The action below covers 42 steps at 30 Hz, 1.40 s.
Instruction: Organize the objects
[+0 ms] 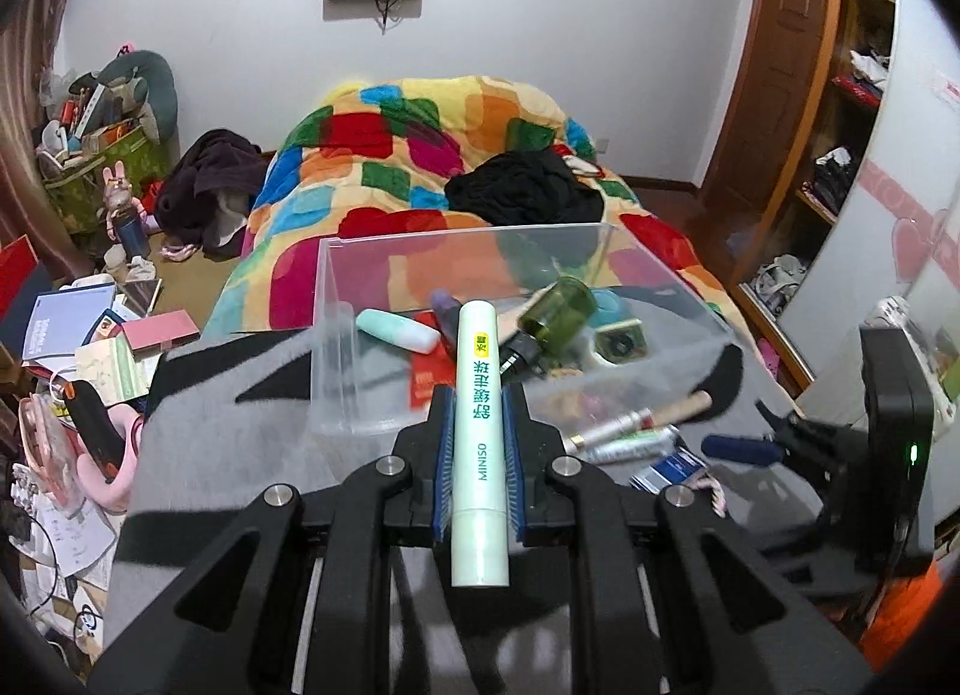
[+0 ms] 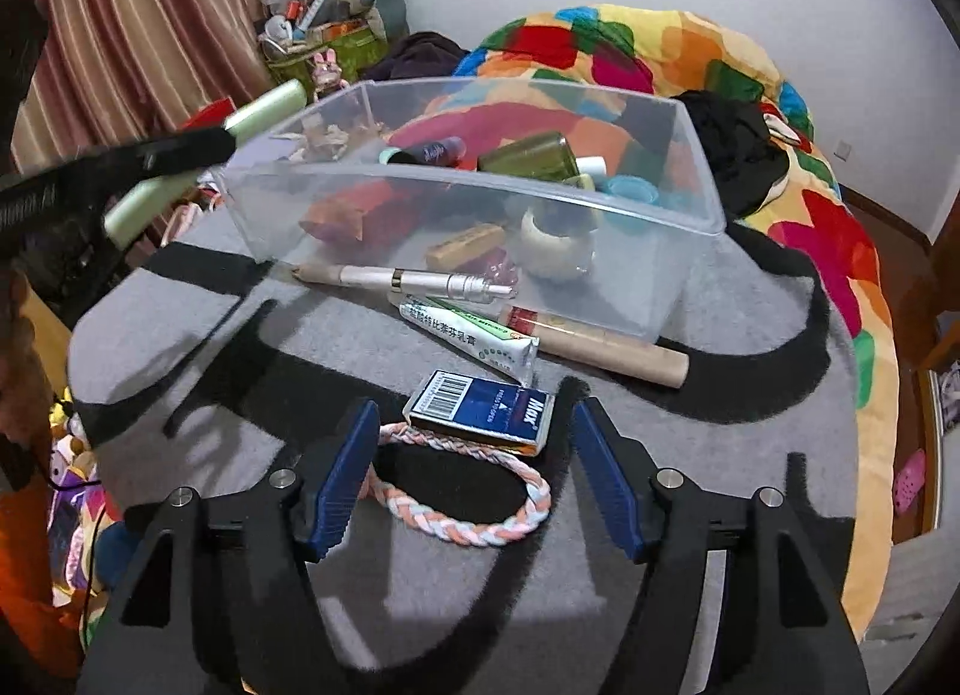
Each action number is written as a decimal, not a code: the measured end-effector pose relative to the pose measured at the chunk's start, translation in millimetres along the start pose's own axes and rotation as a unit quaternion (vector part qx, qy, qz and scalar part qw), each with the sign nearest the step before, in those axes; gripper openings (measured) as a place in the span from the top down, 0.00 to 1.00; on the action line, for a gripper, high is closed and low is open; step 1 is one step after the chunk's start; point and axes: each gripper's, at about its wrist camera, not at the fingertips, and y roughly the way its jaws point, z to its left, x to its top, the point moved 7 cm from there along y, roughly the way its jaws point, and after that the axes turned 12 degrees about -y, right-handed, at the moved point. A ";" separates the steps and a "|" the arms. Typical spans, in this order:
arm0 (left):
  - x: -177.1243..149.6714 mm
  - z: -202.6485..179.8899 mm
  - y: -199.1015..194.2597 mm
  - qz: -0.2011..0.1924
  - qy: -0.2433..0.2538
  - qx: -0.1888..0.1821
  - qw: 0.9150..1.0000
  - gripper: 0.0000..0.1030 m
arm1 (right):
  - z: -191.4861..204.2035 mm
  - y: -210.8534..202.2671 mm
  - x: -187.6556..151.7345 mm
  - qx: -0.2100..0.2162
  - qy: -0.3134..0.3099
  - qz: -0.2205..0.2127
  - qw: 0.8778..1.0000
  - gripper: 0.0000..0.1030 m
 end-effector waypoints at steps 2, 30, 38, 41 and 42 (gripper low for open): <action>5.1 2.3 9.5 0.011 -0.002 0.003 1.000 0.86 | -0.4 7.3 0.2 0.000 0.012 0.009 1.000 0.39; 28.2 -9.4 15.6 0.014 0.006 -0.002 1.000 0.63 | -45.9 -42.3 78.1 -0.039 0.069 -0.096 0.992 0.54; 10.6 -14.2 4.2 0.009 0.018 -0.007 1.000 0.51 | -42.4 -2.2 87.9 -0.050 0.052 -0.055 0.996 0.54; 0.3 -16.2 3.5 0.015 0.024 -0.010 1.000 0.51 | -40.7 4.5 85.2 -0.051 0.048 -0.048 0.996 0.54; -4.6 -17.4 3.2 0.019 0.025 -0.013 0.999 0.51 | -40.7 4.4 84.9 -0.051 0.048 -0.047 0.996 0.54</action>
